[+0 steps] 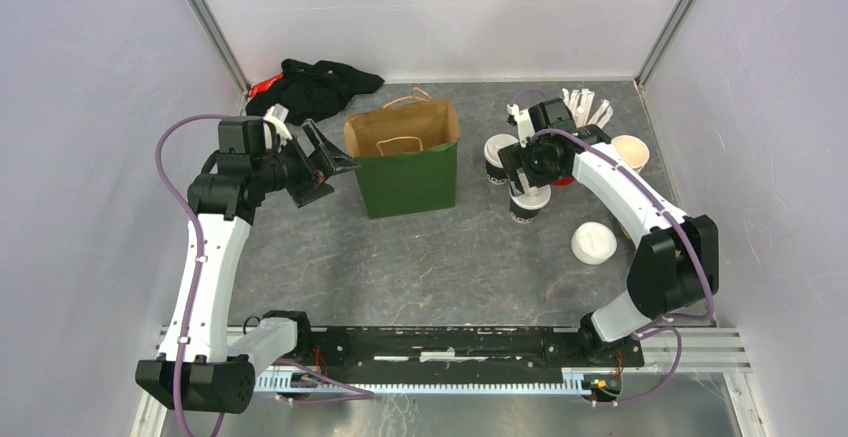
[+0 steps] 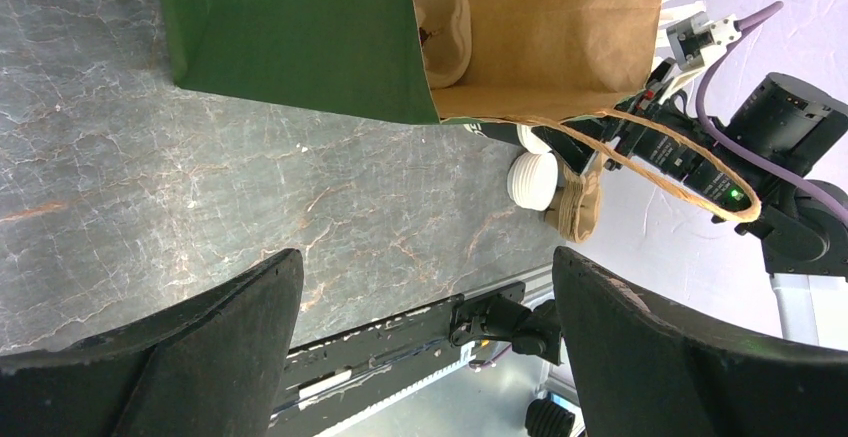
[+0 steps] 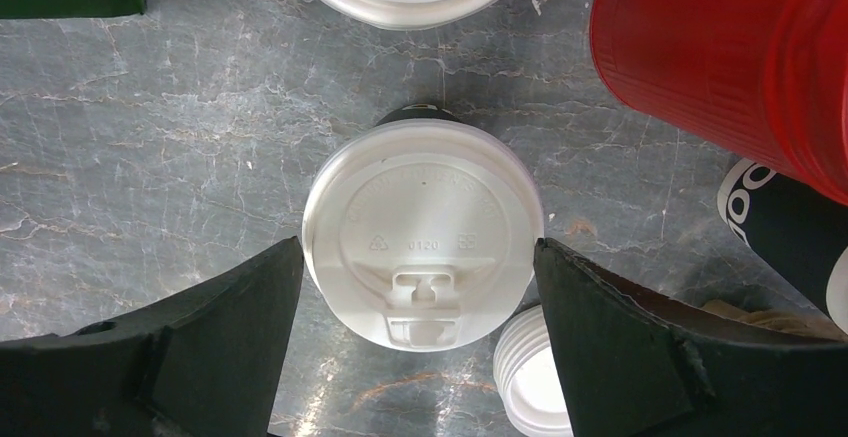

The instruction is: Pack the takeout coffee

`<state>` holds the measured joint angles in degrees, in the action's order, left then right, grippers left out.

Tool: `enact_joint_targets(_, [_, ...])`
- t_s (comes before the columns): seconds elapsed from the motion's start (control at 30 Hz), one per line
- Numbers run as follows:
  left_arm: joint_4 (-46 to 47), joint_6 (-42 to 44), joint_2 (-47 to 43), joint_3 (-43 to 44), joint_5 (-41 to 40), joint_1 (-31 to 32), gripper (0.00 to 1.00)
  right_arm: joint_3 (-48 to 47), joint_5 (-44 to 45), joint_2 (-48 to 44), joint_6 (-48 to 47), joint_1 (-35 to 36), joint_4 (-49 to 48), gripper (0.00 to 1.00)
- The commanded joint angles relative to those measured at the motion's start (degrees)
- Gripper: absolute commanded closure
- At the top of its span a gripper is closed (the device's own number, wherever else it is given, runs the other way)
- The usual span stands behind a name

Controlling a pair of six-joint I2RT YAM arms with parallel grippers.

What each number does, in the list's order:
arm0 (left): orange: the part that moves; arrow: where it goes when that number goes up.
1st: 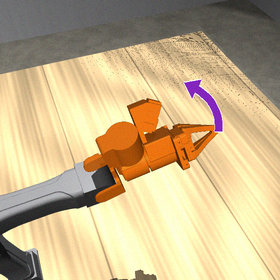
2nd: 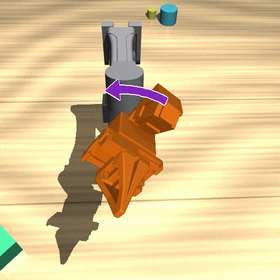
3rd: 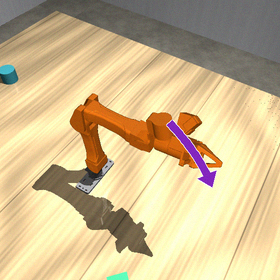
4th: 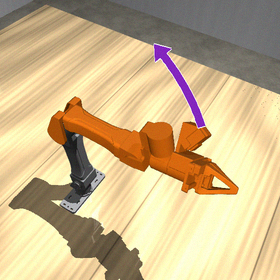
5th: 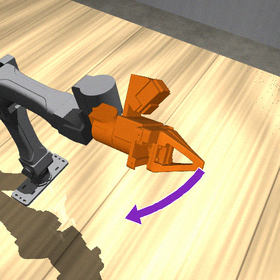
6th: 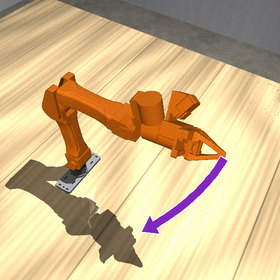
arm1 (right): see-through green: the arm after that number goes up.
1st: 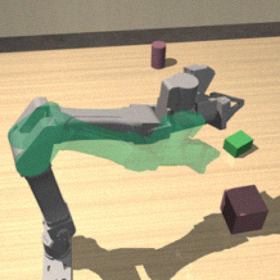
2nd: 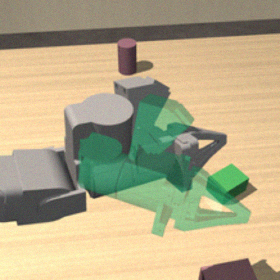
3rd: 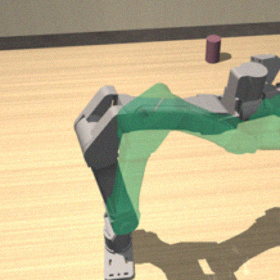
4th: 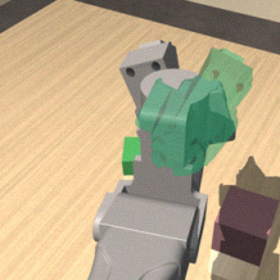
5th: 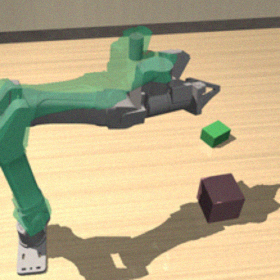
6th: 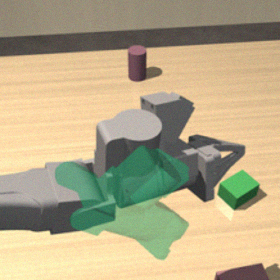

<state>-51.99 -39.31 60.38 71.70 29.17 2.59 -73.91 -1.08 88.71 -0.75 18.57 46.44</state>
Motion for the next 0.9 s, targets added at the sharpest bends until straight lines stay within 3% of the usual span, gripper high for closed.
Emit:
enact_joint_targets(0.0, [2.2, 2.0, -0.1, 1.0, 1.8, -0.2, 0.01, -0.3, 0.3, 0.8, -0.7, -0.4, -0.5, 0.09])
enact_joint_targets(0.63, [2.2, 2.0, 0.7, 1.6, 1.8, -0.1, 0.01, 0.9, 2.0, 1.7, -1.2, -0.6, -0.5, 0.1])
enact_joint_targets(0.87, [1.3, 1.9, 1.5, 3.2, 0.3, -0.1, 0.01, 0.0, -0.2, -0.9, -0.9, -0.6, -0.7, 0.21])
